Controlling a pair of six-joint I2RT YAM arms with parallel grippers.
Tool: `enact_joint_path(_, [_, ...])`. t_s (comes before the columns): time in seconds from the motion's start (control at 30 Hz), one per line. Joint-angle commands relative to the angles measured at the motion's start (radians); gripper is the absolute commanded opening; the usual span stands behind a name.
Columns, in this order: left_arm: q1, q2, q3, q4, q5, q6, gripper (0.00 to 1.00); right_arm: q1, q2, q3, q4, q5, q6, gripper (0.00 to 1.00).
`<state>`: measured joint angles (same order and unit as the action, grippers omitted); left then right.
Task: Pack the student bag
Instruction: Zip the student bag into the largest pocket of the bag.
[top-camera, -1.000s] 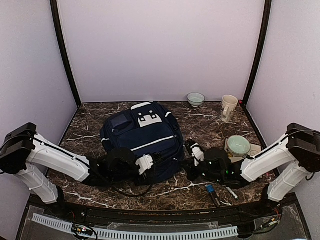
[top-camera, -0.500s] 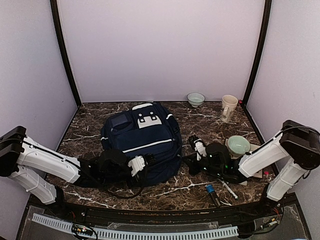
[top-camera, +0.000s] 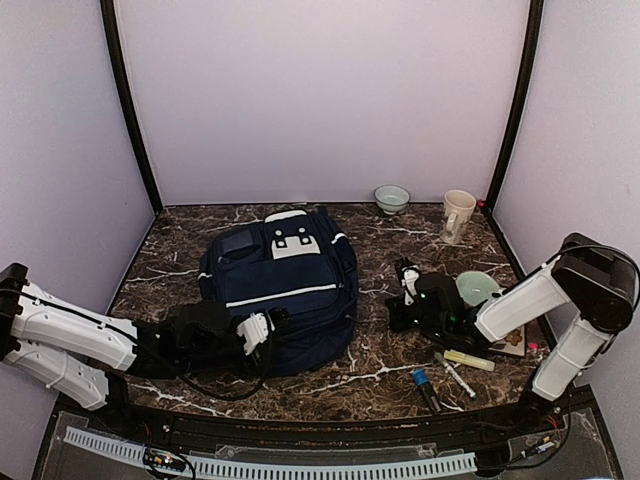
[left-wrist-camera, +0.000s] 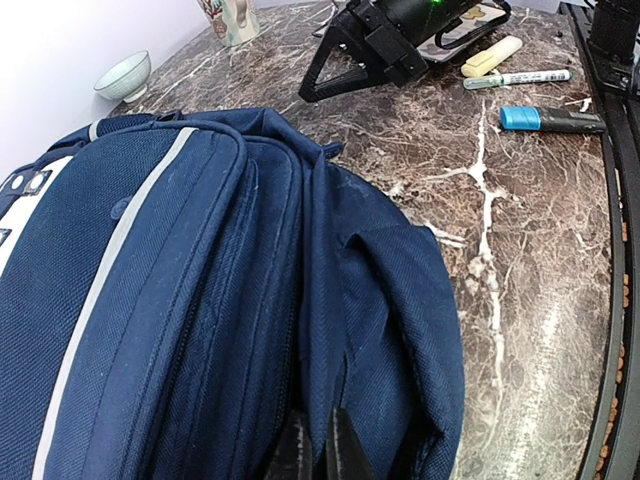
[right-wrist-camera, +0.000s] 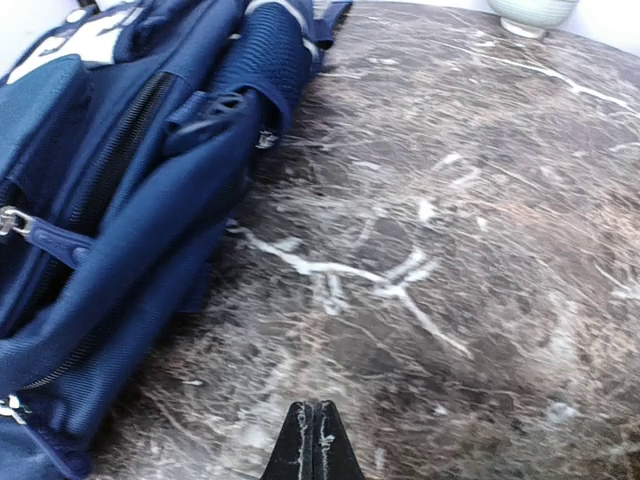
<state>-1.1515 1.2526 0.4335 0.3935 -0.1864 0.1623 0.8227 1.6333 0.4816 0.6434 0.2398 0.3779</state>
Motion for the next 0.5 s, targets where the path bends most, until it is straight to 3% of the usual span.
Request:
enact_joint_path(0.0, [-0.008,-0.041,0.002,0.007,-0.034,-0.028,0.0,-0.011,-0.078,-0.009,-0.049,0.06,-0.003,0.0])
enact_joint_path(0.17, [-0.008,-0.041,0.007,0.016,-0.03,-0.03,0.0,-0.011,-0.094,-0.062,0.094,-0.246,-0.101,0.01])
enact_joint_path(0.3, [-0.008,-0.054,0.017,0.009,-0.059,-0.038,0.0,-0.009,-0.021,-0.082,0.181,-0.415,-0.136,0.42])
enact_joint_path(0.4, [-0.007,-0.085,0.012,0.011,-0.06,-0.044,0.0,-0.006,0.055,-0.077,0.242,-0.488,-0.153,0.57])
enact_joint_path(0.47, [-0.008,-0.111,0.004,0.011,-0.054,-0.047,0.0,-0.003,0.089,-0.075,0.297,-0.522,-0.157,0.61])
